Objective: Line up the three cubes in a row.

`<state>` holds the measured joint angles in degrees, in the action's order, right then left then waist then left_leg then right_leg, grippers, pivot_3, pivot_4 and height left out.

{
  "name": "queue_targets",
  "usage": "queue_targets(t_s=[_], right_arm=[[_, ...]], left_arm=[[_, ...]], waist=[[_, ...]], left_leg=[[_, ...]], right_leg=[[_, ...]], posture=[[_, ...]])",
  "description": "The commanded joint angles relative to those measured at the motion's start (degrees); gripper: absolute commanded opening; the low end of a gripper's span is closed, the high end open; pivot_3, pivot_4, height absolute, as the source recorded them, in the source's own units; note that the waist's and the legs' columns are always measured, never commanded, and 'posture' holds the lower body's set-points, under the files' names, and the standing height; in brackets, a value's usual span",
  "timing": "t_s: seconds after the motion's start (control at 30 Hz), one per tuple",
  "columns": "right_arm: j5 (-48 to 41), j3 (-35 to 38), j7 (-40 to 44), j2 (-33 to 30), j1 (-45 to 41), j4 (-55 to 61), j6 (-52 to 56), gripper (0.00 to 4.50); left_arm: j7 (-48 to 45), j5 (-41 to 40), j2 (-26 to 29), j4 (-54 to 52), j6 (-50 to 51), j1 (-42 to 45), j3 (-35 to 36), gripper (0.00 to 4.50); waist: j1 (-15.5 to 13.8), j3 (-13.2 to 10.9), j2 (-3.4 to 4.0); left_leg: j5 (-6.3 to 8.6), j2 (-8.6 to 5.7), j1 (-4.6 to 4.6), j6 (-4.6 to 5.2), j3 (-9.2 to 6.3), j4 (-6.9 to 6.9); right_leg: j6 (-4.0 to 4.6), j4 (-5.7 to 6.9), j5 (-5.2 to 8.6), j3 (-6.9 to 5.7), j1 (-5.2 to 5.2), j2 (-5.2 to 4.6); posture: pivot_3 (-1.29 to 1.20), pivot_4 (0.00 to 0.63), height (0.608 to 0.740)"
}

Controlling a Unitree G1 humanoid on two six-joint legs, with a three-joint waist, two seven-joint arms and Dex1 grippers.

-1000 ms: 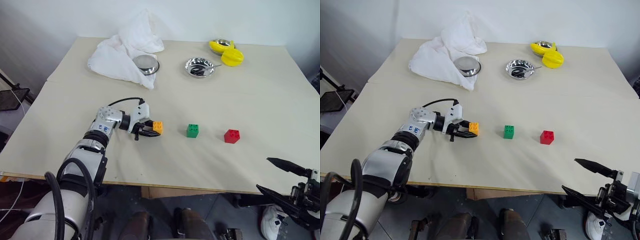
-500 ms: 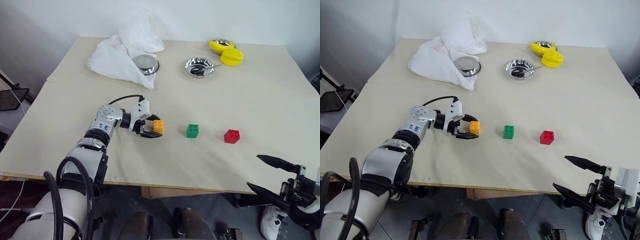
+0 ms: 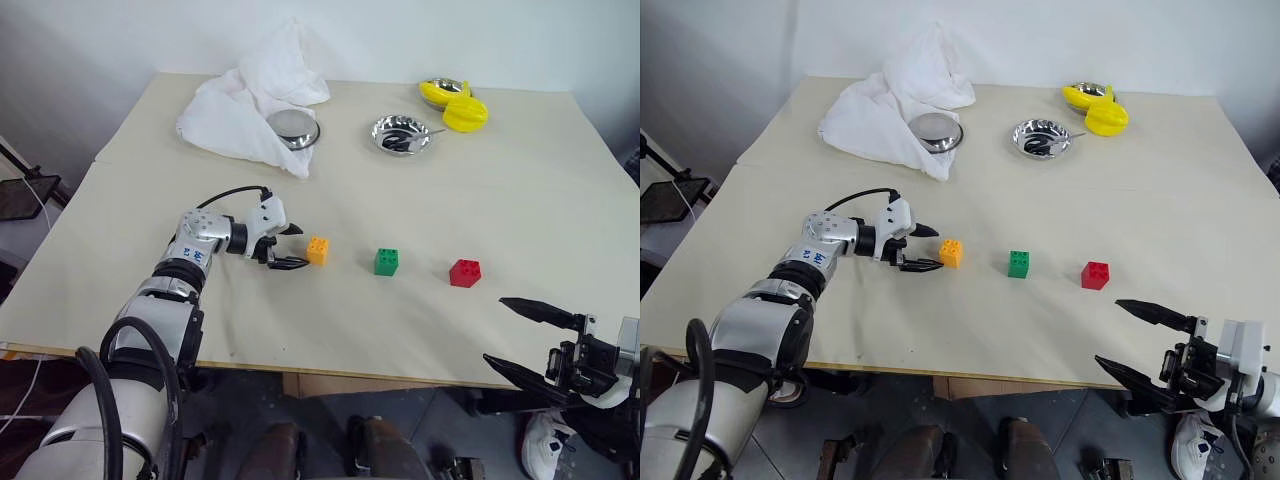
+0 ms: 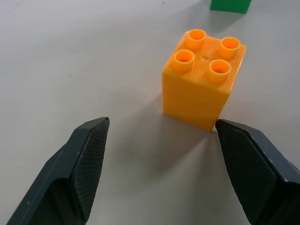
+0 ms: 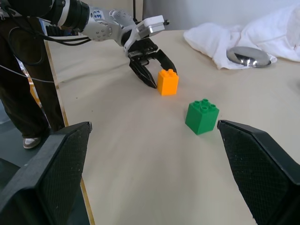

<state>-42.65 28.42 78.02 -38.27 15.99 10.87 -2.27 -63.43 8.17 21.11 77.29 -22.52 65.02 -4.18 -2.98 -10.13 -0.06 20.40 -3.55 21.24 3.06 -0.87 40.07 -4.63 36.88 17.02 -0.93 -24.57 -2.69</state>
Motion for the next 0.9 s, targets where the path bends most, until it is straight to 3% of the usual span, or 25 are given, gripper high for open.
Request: queue_targets(t_s=[0.03,0.2,0.37,0.47,0.7,0.9], right_arm=[[-0.1,0.4,0.9,-0.9,-0.3,0.0,-0.1,4.50],[-0.1,0.3,1.9,-0.9,-0.8,-0.7,0.0,4.50],[0.1,-2.2,3.7,-0.5,-4.7,-3.7,-0.3,4.50],[1.1,-3.7,4.0,0.4,-7.9,-7.1,-1.7,4.50],[4.3,-5.7,9.0,-1.6,-14.5,-17.6,-5.2,4.50],[6.5,-5.5,13.2,-5.4,-21.0,-29.0,-8.7,4.50]], left_arm=[[0.2,-0.4,-0.2,-0.9,-0.1,-0.2,1.1,3.85],[-2.6,-1.5,0.4,-1.4,-0.6,-1.0,2.5,3.85],[-12.6,-8.1,5.3,-6.1,-4.4,-5.2,7.4,3.85],[-17.9,-13.7,9.6,-14.9,-3.6,-11.9,10.6,3.85],[-14.9,-25.1,20.4,-51.6,8.2,-42.1,19.8,3.85],[-2.6,-29.6,21.7,-73.8,17.8,-64.2,31.5,3.85]], waist=[[0.1,0.0,0.00],[0.1,0.0,0.00],[1.2,0.0,0.00],[1.8,0.0,0.02],[2.9,0.1,0.12],[1.6,0.1,0.20]], left_leg=[[0.00,0.00,0.00,0.00,0.00,0.00],[-0.01,0.00,-0.01,-0.01,0.00,0.01],[-0.02,0.01,-0.01,-0.05,0.01,0.00],[-0.04,0.03,-0.04,-0.08,0.01,0.00],[-0.03,0.08,-0.08,-0.08,-0.03,-0.09],[0.01,0.07,-0.18,0.07,-0.05,-0.05]], right_leg=[[0.00,0.00,0.00,0.00,0.00,0.00],[0.00,-0.02,0.00,0.00,0.00,0.00],[0.00,0.01,0.00,0.00,-0.05,0.01],[0.01,0.01,0.00,-0.01,-0.04,0.01],[0.05,0.07,0.02,0.05,0.00,0.00],[0.07,-0.32,0.03,0.10,0.22,-0.08]], posture=[[0.00,0.150,0.740],[0.00,0.150,0.740],[0.00,0.150,0.740],[0.00,0.150,0.740],[0.00,0.150,0.740],[0.00,0.150,0.740]])
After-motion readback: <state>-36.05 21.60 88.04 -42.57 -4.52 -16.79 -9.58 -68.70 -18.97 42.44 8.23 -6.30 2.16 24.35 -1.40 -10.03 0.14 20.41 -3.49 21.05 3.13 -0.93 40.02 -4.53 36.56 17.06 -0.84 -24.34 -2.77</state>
